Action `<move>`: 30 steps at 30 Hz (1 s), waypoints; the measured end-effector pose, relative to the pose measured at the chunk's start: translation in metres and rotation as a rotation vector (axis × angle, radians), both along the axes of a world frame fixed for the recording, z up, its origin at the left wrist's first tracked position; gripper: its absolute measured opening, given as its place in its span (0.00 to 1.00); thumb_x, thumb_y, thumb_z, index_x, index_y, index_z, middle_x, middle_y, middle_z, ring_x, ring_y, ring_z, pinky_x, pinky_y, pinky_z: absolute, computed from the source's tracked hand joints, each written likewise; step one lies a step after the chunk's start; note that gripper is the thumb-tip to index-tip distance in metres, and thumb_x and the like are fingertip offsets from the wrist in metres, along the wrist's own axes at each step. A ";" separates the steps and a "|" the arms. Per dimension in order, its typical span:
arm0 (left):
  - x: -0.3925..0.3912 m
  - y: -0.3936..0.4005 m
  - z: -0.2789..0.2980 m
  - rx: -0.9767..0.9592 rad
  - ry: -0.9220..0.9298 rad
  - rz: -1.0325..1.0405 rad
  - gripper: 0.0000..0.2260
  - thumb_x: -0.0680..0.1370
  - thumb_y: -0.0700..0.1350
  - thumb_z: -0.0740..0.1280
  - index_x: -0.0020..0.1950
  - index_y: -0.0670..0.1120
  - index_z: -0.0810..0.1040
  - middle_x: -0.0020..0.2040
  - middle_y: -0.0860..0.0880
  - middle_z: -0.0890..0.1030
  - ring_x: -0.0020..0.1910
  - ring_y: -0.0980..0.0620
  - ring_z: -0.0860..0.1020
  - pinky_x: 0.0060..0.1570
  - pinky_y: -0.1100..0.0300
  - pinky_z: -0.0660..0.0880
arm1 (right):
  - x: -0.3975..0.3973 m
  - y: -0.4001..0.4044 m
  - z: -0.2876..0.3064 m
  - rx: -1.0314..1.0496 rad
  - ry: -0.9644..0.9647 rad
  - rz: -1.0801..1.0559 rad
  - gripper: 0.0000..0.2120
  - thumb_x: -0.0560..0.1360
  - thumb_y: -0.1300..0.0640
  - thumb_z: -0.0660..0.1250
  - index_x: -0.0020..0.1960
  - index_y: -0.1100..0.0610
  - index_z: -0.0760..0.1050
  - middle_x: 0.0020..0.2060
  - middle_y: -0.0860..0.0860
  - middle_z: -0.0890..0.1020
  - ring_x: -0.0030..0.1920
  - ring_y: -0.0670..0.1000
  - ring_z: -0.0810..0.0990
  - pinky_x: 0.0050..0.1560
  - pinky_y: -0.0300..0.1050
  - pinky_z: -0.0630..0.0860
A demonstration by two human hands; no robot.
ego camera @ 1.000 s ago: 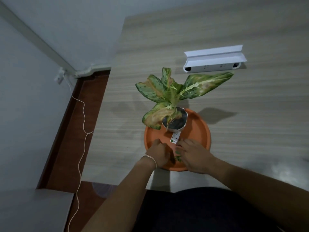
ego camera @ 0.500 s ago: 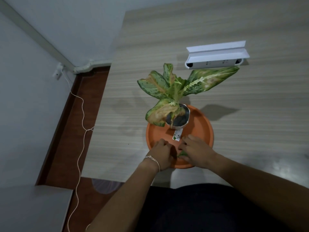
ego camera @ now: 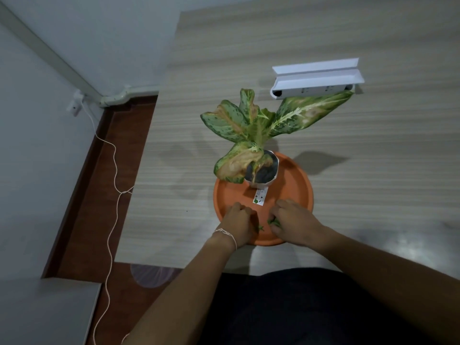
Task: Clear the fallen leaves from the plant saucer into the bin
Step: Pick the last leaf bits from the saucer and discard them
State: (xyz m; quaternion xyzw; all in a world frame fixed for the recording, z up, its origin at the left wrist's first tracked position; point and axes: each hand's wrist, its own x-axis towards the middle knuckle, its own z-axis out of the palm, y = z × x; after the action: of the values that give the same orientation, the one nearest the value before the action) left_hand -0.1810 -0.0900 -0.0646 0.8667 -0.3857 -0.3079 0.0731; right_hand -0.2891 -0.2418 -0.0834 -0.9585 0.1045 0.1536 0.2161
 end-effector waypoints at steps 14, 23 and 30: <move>-0.014 -0.004 0.001 0.020 -0.066 -0.057 0.13 0.74 0.49 0.68 0.55 0.44 0.78 0.55 0.42 0.75 0.53 0.41 0.73 0.56 0.49 0.73 | 0.001 0.003 0.004 -0.066 -0.008 0.096 0.08 0.74 0.48 0.63 0.51 0.50 0.76 0.52 0.52 0.76 0.52 0.55 0.74 0.49 0.49 0.73; -0.005 -0.003 0.006 0.061 -0.119 -0.187 0.08 0.73 0.50 0.64 0.47 0.53 0.82 0.48 0.43 0.78 0.46 0.41 0.76 0.47 0.53 0.75 | -0.001 0.000 0.017 -0.100 0.043 0.134 0.15 0.70 0.43 0.60 0.47 0.50 0.78 0.48 0.51 0.76 0.49 0.54 0.75 0.45 0.47 0.75; -0.009 -0.009 0.008 0.056 -0.072 -0.189 0.07 0.73 0.45 0.66 0.48 0.48 0.82 0.51 0.42 0.77 0.49 0.41 0.76 0.53 0.52 0.76 | 0.010 0.013 0.019 -0.125 0.111 0.093 0.11 0.75 0.51 0.62 0.54 0.53 0.76 0.55 0.56 0.75 0.55 0.58 0.74 0.51 0.51 0.73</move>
State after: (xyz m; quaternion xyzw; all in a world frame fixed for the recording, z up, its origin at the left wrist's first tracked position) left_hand -0.1899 -0.0986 -0.0562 0.8387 -0.4593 -0.2925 0.0056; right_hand -0.2789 -0.2286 -0.0643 -0.9640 0.0810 0.2094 0.1426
